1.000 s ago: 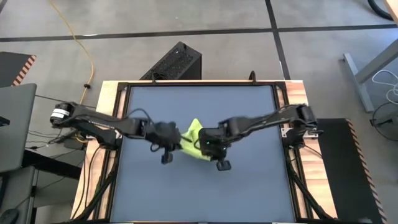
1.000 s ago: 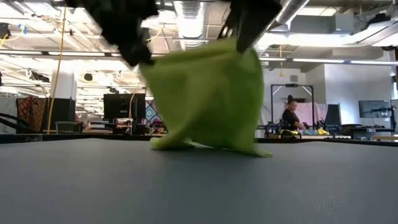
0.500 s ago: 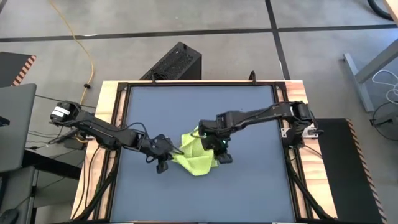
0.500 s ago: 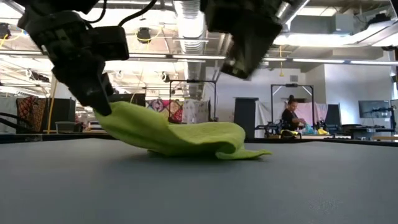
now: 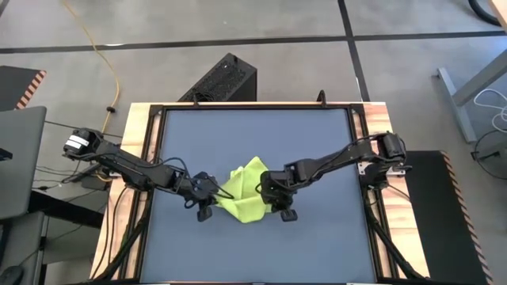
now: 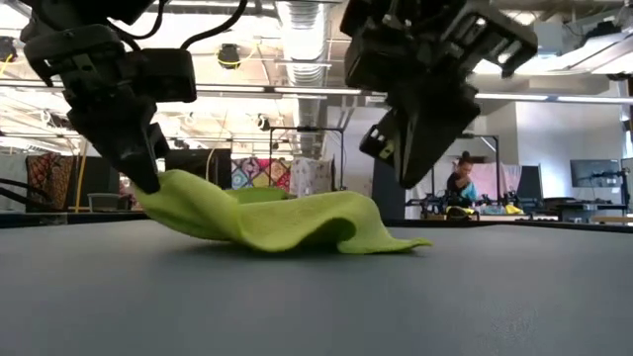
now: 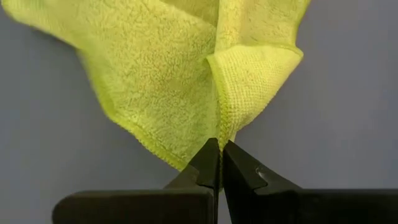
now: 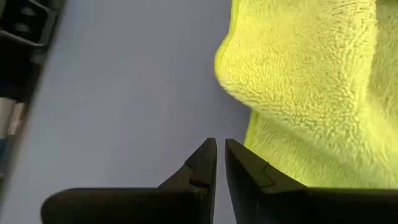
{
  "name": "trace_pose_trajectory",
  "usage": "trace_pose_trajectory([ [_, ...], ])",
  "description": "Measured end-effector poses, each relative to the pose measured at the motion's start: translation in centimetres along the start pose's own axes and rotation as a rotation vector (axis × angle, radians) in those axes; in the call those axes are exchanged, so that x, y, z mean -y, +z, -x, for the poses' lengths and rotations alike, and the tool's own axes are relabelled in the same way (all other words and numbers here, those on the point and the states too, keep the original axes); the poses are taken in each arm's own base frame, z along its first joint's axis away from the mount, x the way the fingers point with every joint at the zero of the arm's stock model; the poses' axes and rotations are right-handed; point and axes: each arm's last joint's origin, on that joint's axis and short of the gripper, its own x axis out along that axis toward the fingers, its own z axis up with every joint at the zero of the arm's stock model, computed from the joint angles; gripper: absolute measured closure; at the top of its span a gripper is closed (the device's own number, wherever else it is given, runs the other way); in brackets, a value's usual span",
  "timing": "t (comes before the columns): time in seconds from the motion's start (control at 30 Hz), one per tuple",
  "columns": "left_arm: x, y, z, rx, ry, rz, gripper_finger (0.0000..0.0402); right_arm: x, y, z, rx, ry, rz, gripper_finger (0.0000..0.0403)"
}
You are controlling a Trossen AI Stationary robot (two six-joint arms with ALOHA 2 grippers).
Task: Roll towel
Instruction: Roll the green microfiber towel
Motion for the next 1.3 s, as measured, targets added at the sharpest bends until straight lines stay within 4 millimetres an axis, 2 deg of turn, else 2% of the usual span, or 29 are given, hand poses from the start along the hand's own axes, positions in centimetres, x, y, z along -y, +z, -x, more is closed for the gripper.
trace_pose_trajectory([
  [0.27, -0.1, -0.2, 0.0, -0.024, -0.004, -0.033, 0.0401, 0.5, -0.7, -0.7, 0.030, -0.084, 0.033, 0.0341],
  [0.47, -0.2, -0.3, 0.0, -0.039, 0.004, -0.052, 0.0401, -0.3, -1.1, -1.5, 0.049, -0.099, 0.110, 0.0340],
  [0.77, -0.2, -0.3, 0.0, -0.038, 0.006, -0.055, 0.0401, -0.1, -1.1, -1.4, 0.047, -0.123, 0.112, 0.0337],
  [0.87, -0.2, -0.3, 0.0, -0.041, 0.002, -0.054, 0.0401, -0.1, -1.1, -1.4, 0.046, -0.124, 0.112, 0.0317],
  [1.13, -0.3, -0.2, 0.0, -0.040, 0.002, -0.047, 0.0401, 0.0, -1.1, -1.4, 0.040, -0.152, 0.150, 0.0221],
  [1.23, -0.3, -0.2, 0.0, -0.041, 0.002, -0.046, 0.0401, 0.1, -1.4, -2.1, 0.025, -0.171, 0.170, 0.0207],
  [1.3, -0.3, -0.3, 0.0, -0.043, 0.007, -0.046, 0.0401, 0.5, -2.4, -3.2, -0.023, -0.167, 0.158, 0.0209],
])
